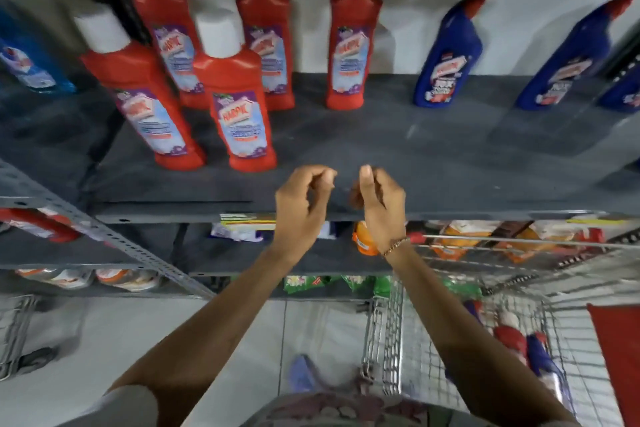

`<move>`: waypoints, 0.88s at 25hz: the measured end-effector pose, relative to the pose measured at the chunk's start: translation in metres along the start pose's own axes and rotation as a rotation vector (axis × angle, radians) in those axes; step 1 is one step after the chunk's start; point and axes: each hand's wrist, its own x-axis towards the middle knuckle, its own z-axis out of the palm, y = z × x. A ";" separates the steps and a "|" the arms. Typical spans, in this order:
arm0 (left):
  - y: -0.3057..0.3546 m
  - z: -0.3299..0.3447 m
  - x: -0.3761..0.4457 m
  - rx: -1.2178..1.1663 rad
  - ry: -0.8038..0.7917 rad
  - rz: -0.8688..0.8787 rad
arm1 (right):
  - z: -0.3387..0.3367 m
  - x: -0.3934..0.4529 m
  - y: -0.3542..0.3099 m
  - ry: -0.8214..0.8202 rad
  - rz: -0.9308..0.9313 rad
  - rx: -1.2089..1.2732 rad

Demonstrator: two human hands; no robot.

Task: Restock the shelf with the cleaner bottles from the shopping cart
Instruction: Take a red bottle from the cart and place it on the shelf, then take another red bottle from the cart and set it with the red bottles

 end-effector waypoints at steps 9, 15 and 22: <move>0.036 0.249 -0.113 0.006 -0.686 -0.136 | -0.281 -0.076 0.142 0.213 0.392 -0.342; 0.018 0.394 -0.212 0.253 -1.117 -0.569 | -0.418 -0.130 0.272 -0.099 1.034 -0.548; -0.023 0.450 -0.305 0.339 -1.352 -0.938 | -0.436 -0.173 0.356 -0.314 1.344 -0.293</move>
